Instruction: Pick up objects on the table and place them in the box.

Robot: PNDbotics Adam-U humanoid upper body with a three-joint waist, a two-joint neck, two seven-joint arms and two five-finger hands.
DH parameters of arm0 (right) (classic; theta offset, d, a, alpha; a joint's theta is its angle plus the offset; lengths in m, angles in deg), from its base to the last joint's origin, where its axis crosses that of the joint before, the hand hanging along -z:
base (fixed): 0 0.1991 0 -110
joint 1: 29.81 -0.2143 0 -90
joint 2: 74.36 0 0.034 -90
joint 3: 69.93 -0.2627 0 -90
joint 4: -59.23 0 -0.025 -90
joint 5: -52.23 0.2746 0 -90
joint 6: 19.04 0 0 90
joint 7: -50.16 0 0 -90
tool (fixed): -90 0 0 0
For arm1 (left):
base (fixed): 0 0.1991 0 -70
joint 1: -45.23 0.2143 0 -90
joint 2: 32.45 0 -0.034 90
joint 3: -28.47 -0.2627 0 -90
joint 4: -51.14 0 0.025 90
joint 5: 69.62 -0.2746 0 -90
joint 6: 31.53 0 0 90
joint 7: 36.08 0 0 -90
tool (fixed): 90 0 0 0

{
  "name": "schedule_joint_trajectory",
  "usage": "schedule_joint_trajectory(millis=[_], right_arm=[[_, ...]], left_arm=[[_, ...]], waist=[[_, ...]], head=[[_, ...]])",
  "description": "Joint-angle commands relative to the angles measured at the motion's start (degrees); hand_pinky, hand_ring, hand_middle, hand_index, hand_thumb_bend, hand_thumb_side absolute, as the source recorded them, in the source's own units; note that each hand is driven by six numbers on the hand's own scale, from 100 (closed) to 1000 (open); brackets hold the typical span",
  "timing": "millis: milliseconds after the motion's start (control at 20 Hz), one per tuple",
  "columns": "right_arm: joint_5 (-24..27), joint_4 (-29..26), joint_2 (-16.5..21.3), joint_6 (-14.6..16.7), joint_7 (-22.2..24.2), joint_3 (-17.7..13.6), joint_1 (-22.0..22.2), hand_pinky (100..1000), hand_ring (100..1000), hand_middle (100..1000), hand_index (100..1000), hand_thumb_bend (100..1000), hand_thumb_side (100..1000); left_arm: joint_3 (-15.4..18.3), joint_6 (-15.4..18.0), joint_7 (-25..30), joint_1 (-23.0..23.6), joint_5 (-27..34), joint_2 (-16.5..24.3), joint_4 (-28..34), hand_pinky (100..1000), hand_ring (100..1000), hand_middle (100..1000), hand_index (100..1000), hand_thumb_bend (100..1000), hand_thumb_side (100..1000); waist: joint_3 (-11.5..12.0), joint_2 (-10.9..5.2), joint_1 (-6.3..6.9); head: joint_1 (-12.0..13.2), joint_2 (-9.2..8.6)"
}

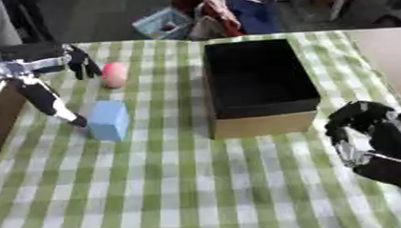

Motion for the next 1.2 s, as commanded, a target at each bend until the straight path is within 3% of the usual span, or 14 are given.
schedule_joint_trajectory(millis=[50,650,1200], right_arm=[[0.2,-0.6,1.2,0.1,0.1,-0.1,-0.5,668,531,523,642,100,100],[0.3,-0.6,1.0,0.1,0.3,0.0,-0.6,669,531,523,643,100,100],[0.3,-0.6,0.9,0.1,0.3,0.1,-0.6,669,531,523,642,100,100]], left_arm=[[0.0,0.7,0.1,-1.6,-1.5,0.0,-1.1,727,624,644,808,769,342],[-0.4,0.8,-2.7,-3.2,-7.5,-4.9,-5.7,723,620,638,801,754,327],[-0.7,2.0,-2.1,-3.2,-10.0,-6.4,-7.8,712,597,612,782,719,284]], waist=[[-0.1,-0.82,0.05],[-0.9,-0.52,-0.29],[-0.9,-0.36,-0.34]], head=[[0.3,0.1],[0.9,-0.19],[1.2,-0.42]])
